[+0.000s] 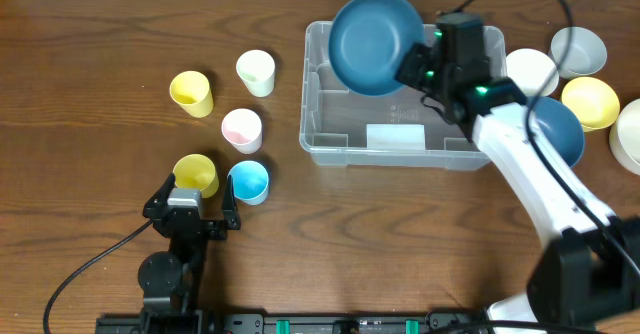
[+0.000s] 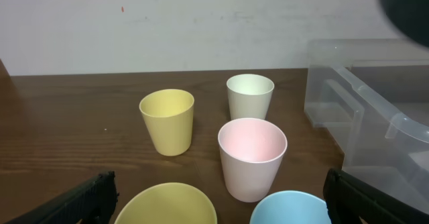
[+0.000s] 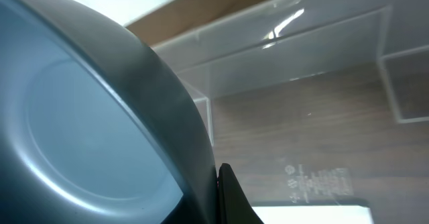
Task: Pack container
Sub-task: 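Carry the teal bowl into the container and release it, then move the right gripper back and grasp the second teal bowl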
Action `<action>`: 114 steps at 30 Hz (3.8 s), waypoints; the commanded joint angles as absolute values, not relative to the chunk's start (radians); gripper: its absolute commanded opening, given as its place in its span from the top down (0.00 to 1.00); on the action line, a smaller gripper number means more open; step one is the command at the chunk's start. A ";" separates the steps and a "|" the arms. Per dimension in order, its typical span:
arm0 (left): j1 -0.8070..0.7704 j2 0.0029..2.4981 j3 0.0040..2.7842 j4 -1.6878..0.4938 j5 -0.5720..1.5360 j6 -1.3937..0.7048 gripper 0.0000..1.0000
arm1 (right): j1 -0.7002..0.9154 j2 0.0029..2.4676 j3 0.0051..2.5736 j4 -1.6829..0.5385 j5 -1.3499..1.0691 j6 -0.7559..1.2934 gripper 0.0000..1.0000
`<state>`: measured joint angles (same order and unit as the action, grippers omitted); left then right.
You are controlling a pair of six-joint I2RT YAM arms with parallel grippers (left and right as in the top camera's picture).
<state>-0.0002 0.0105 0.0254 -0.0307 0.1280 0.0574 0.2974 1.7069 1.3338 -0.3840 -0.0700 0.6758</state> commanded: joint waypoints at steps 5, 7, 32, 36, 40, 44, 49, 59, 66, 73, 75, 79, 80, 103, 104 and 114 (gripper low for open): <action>0.006 0.005 0.004 -0.059 0.139 0.071 0.02 | 0.331 1.819 1.378 -0.435 -0.049 0.749 0.99; 0.006 0.005 0.004 -0.059 0.139 0.071 0.02 | 0.330 1.840 1.378 -0.456 -0.042 0.756 0.98; 0.006 0.005 0.004 -0.059 0.139 0.071 0.02 | 0.335 1.982 1.378 -0.515 -0.020 0.815 0.94; 0.006 0.005 0.004 -0.059 0.139 0.071 0.02 | 0.334 1.982 1.378 -0.512 -0.028 0.805 0.74; 0.006 0.005 0.004 -0.059 0.139 0.071 0.02 | 0.334 1.982 1.378 -0.512 -0.031 0.769 0.69; 0.006 0.005 0.004 -0.059 0.139 0.071 0.02 | 0.334 1.975 1.391 -0.511 -0.071 0.739 0.65; 0.006 0.005 0.004 -0.059 0.139 0.071 0.02 | 0.334 1.935 1.481 -0.565 -0.101 0.646 0.57; 0.006 0.005 0.004 -0.059 0.139 0.071 0.02 | 0.255 1.766 1.823 -0.984 0.245 0.568 0.01; 0.006 0.005 0.004 -0.059 0.139 0.071 0.02 | 0.023 1.657 1.838 -1.216 0.334 0.724 0.01; 0.006 0.005 0.004 -0.059 0.139 0.071 0.02 | -0.237 1.663 1.721 -1.396 0.264 0.871 0.01; 0.006 0.005 0.004 -0.059 0.139 0.071 0.02 | -0.278 1.663 1.639 -1.372 0.225 0.871 0.01; 0.006 0.005 0.004 -0.059 0.139 0.071 0.02 | -0.326 1.663 1.438 -1.255 0.193 0.871 0.01; 0.006 0.005 0.004 -0.059 0.139 0.071 0.02 | -0.336 1.663 1.385 -1.214 0.185 0.871 0.01; 0.006 0.005 0.004 -0.059 0.139 0.071 0.02 | -0.440 1.702 0.999 -0.754 0.142 0.872 0.59; 0.006 0.005 0.004 -0.059 0.139 0.071 0.02 | -0.448 1.702 0.999 -0.770 0.142 0.881 0.69; 0.006 0.005 0.004 -0.059 0.139 0.071 0.02 | -0.524 1.681 1.002 -0.904 0.141 0.924 0.98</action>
<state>-0.0002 0.0105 0.0254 -0.0307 0.1276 0.0574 -0.4988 1.6699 1.0218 -0.8680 0.0834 0.9070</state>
